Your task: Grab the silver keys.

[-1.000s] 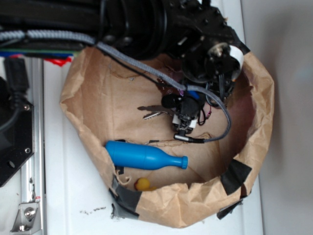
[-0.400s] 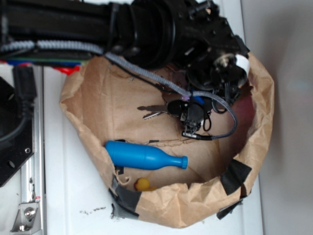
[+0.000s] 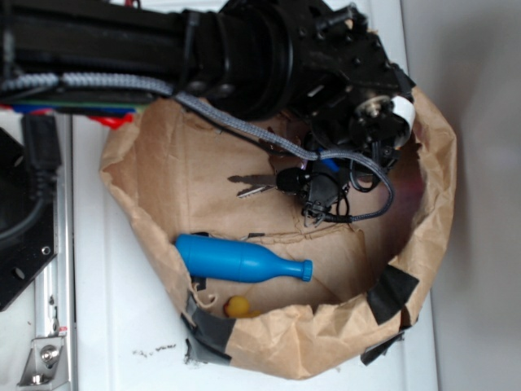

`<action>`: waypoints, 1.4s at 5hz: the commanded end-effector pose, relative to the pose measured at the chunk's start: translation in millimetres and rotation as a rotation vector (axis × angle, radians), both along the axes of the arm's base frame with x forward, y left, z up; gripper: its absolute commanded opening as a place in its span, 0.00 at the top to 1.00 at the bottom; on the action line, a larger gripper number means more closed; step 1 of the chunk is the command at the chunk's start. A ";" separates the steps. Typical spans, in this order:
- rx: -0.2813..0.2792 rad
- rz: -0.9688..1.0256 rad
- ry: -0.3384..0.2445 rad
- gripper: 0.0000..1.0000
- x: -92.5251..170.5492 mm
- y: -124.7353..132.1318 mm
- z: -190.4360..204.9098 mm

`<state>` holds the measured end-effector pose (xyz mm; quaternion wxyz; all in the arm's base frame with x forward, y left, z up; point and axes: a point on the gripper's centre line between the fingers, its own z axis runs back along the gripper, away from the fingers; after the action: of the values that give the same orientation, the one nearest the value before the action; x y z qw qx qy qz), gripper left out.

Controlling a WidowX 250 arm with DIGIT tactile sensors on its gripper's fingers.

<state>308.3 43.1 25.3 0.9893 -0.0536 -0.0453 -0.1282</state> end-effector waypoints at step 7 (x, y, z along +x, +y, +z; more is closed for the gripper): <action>0.036 0.143 0.028 1.00 -29.2 -5.6 141.9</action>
<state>270.8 34.3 153.7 0.9977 -0.0418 -0.0061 -0.0532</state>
